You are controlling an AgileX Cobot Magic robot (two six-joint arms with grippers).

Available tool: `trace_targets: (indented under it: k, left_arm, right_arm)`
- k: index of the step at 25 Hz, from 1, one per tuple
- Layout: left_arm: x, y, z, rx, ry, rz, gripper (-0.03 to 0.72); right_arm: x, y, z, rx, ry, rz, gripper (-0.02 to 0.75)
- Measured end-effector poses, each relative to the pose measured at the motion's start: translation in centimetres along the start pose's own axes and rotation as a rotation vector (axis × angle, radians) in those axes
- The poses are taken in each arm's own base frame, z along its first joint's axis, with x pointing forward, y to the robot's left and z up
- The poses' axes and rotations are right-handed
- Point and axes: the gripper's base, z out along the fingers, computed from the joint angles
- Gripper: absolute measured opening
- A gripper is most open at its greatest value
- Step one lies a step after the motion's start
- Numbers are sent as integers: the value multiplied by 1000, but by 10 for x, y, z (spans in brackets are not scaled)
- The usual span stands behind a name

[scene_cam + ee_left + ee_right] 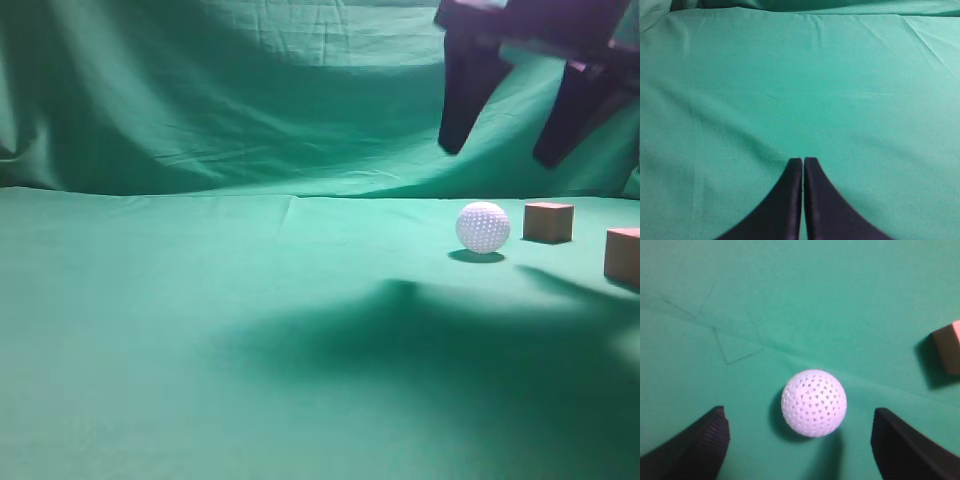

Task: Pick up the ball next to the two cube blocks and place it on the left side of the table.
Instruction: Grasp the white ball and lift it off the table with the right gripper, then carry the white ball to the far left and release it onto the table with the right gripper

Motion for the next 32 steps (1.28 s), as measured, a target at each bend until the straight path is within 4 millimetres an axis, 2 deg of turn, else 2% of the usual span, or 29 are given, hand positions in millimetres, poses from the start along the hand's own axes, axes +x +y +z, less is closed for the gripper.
trace_targets:
  k: [6, 9, 11, 14, 17, 20, 23, 25, 28, 30, 32]
  left_arm:
    - [0, 0, 0, 0, 0, 0, 0]
    - [0, 0, 0, 0, 0, 0, 0]
    - [0, 0, 0, 0, 0, 0, 0]
    - [0, 0, 0, 0, 0, 0, 0]
    - [0, 0, 0, 0, 0, 0, 0]
    - [0, 0, 0, 0, 0, 0, 0]
    - [0, 0, 0, 0, 0, 0, 0]
    - [0, 0, 0, 0, 0, 0, 0]
    - [0, 0, 0, 0, 0, 0, 0]
    - [0, 0, 0, 0, 0, 0, 0]
    - [0, 0, 0, 0, 0, 0, 0]
  right_arm:
    - [3, -4, 22, 5, 44, -19, 555]
    - [1, -4, 25, 10, 23, -21, 358]
    - [-1, -5, 25, 12, 11, -19, 300]
    - [-13, -1, 19, -8, -10, -5, 314]
    - [-36, 11, 2, -97, -25, 55, 314]
    - [-63, 41, -19, -209, -112, -7, 314]
    - [-83, 87, -37, -300, -231, -145, 314]
    - [-93, 121, -41, -341, -310, -224, 314]
    - [-104, 163, -29, -376, -393, -304, 314]
    - [-112, 188, -13, -398, -430, -342, 314]
    - [-115, 212, 13, -418, -437, -376, 314]
